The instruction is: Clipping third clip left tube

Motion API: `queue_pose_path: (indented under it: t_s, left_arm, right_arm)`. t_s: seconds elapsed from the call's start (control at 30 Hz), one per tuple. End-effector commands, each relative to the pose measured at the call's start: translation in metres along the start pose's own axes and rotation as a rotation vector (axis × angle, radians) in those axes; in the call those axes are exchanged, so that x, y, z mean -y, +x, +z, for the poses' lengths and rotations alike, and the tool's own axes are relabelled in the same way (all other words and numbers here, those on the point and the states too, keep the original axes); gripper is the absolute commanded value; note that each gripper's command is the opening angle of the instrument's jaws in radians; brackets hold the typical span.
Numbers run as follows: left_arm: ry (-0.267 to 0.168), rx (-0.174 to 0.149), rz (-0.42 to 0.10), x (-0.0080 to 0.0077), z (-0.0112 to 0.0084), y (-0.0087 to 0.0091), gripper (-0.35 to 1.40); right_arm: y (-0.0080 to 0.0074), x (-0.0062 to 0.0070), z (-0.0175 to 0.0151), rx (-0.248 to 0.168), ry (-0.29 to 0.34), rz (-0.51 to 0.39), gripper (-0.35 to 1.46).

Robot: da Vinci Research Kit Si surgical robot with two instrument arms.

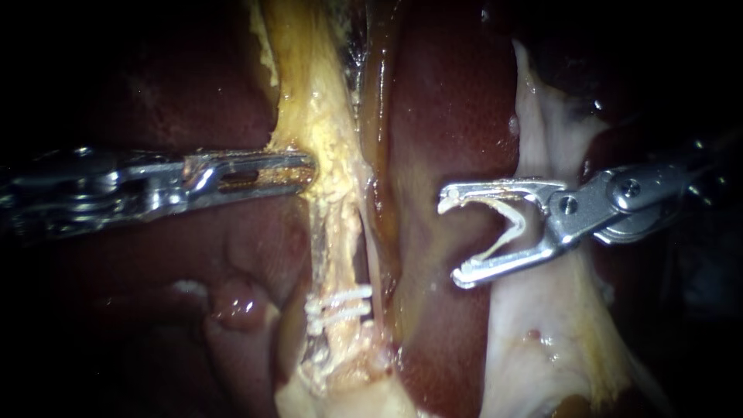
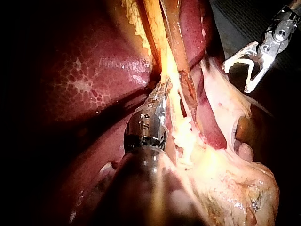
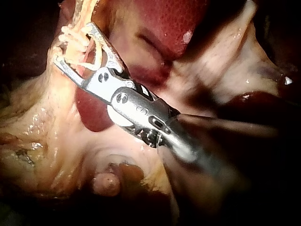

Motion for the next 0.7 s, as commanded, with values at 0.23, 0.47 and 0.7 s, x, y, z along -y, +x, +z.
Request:
queue_pose_path:
  t_s: [0.23, 0.47, 0.7]
  left_arm:
    - [0.001, -0.001, -0.001, 0.0002, -0.0005, 0.0, -0.35]
    - [0.008, -0.01, -0.011, 0.0017, -0.0038, -0.0013, -0.35]
    - [-0.006, -0.001, -0.018, 0.0023, -0.007, -0.0026, -0.35]
  right_arm:
    - [-0.0001, 0.0, 0.0003, 0.0, -0.004, -0.001, 0.58]
    - [-0.0008, 0.0006, 0.0017, -0.007, 0.017, 0.056, 0.58]
    - [-0.0017, 0.0015, 0.0037, -0.01, 0.069, 0.161, 0.57]
